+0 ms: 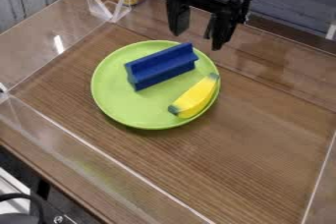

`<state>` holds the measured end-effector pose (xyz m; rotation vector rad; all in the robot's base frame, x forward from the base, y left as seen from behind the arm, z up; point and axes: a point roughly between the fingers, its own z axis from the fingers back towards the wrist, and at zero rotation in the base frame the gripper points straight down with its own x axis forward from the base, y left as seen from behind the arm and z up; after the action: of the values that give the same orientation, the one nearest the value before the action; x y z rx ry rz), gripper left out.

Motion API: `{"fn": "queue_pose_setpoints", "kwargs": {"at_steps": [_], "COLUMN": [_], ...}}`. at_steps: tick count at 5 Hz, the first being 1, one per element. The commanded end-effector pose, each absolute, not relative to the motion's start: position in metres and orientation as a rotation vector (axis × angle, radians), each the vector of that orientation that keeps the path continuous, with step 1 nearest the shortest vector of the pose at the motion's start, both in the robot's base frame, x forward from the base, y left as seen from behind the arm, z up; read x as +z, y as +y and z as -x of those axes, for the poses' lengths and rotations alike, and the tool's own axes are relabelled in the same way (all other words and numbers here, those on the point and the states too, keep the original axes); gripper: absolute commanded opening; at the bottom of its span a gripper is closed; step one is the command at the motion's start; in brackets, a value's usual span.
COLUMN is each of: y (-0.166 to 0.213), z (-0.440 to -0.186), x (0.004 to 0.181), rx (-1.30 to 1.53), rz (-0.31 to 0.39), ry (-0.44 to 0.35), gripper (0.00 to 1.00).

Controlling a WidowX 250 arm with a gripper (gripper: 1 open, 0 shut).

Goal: Remove the banana from inside the green plate and put it on the table

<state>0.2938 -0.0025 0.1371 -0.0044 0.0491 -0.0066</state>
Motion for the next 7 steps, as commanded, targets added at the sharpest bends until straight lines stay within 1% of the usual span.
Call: {"fn": "queue_pose_setpoints", "kwargs": {"at_steps": [1,2,3,4,5,7], "y": [-0.008,-0.016,-0.024,-0.023,-0.022,-0.012], "z": [-0.293,-0.300,-0.305,-0.309,-0.314,-0.312], "x": [0.138,0.140,0.151,0.154,0.151,0.156], "rx": [-0.039,-0.091,-0.132,-0.105,-0.079,-0.118], "rz": [0.003,0.002,0.012,0.018,0.022,0.027], "ry": [0.043,0.036,0.012,-0.007,-0.022,-0.039], "gripper": [1.00,1.00,1.00,1.00,1.00,1.00]}}
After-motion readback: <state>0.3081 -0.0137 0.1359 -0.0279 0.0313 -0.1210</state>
